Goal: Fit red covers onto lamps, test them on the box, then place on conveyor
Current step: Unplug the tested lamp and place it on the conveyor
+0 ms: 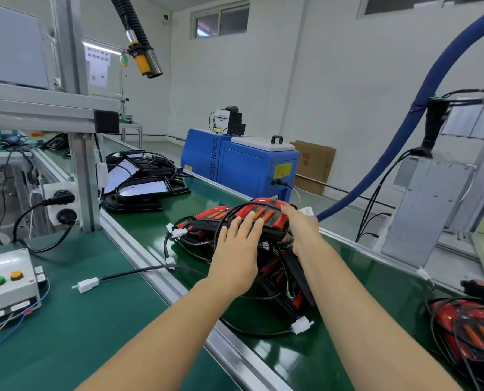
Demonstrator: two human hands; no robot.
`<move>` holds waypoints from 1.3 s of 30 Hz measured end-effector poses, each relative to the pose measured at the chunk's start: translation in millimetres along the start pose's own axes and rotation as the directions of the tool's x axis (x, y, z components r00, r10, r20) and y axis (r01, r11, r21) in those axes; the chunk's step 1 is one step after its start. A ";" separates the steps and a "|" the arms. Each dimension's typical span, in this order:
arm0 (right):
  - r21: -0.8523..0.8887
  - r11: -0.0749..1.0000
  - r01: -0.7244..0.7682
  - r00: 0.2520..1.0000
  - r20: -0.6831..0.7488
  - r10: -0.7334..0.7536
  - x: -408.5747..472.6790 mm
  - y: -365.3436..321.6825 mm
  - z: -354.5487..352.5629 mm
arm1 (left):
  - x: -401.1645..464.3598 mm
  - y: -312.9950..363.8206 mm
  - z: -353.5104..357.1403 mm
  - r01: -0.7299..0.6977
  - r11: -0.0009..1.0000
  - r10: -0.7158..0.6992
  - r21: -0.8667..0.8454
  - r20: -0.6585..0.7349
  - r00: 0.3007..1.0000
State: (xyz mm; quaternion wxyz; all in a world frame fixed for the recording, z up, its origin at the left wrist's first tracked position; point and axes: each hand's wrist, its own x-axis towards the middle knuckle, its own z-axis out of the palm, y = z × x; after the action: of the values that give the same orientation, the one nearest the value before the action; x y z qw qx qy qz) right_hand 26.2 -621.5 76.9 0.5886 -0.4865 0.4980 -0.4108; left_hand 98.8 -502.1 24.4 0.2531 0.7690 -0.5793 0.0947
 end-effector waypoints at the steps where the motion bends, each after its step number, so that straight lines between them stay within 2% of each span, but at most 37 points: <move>1: 0.018 0.998 0.060 0.998 -0.024 -0.060 0.9 2.8 -1.9 | 0.2 0.2 1.2 0.006 1.000 -0.006 0.018 0.013 1.000; 6: 0.052 0.933 0.357 0.932 -0.079 -0.353 -2.7 9.1 -8.6 | 7.4 -1.3 1.0 0.003 0.996 -0.004 0.084 0.010 1.000; 8: -0.011 0.865 0.501 0.862 -0.084 -0.500 -7.9 11.4 -13.0 | 9.9 -2.0 1.3 -0.004 0.995 0.003 0.100 0.011 1.000; 9: -0.091 0.795 0.600 0.793 -0.068 -0.606 -12.4 12.9 -15.1 | 10.8 -2.5 2.0 -0.009 0.994 0.007 0.106 0.013 1.000; 11: -0.303 0.559 0.772 0.601 0.061 -0.797 -20.2 18.0 -17.4 | 11.9 -3.7 3.6 -0.015 0.993 0.013 0.121 0.018 1.000; 12: -0.411 0.413 0.813 0.515 0.175 -0.839 -23.2 21.7 -16.8 | 12.3 -4.6 4.4 -0.018 0.991 0.015 0.133 0.023 1.000; 13: -0.502 0.278 0.819 0.462 0.288 -0.839 -25.2 25.5 -15.2 | 12.6 -5.9 4.9 -0.021 0.989 0.016 0.144 0.031 0.999; 14: -0.578 0.171 0.798 0.445 0.375 -0.813 -26.0 28.4 -13.8 | 12.6 -7.2 5.3 -0.019 0.989 0.014 0.147 0.040 0.999; 16: -0.677 0.019 0.736 0.460 0.479 -0.747 -24.1 30.1 -12.5 | 11.9 -10.3 5.1 -0.001 0.991 -0.006 0.132 0.054 0.999; 19: -0.720 -0.112 0.685 0.478 0.560 -0.677 -19.8 32.9 -10.8 | 10.9 -15.1 3.0 -0.004 0.993 -0.004 0.117 0.067 0.998; 25: -0.766 -0.109 0.633 0.483 0.501 -0.718 -13.8 33.0 -2.8 | 11.1 -16.0 1.0 -0.004 0.992 -0.005 0.126 0.070 0.998; 33: -0.861 -0.103 0.498 0.575 0.417 -0.704 -16.5 23.4 16.8 | 11.1 -15.6 1.2 0.002 0.996 -0.014 0.086 0.141 0.990; 39: -0.866 -0.116 0.487 0.556 0.409 -0.724 -16.8 20.7 20.8 | -4.4 -30.4 11.9 0.039 0.995 -0.058 0.093 0.204 0.977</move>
State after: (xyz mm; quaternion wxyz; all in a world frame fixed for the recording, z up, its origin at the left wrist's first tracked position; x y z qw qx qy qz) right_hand 43.9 -598.0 60.3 -0.1386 -0.8538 0.4044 -0.2970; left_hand 124.2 -498.2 3.8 0.1596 0.7990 -0.5788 0.0335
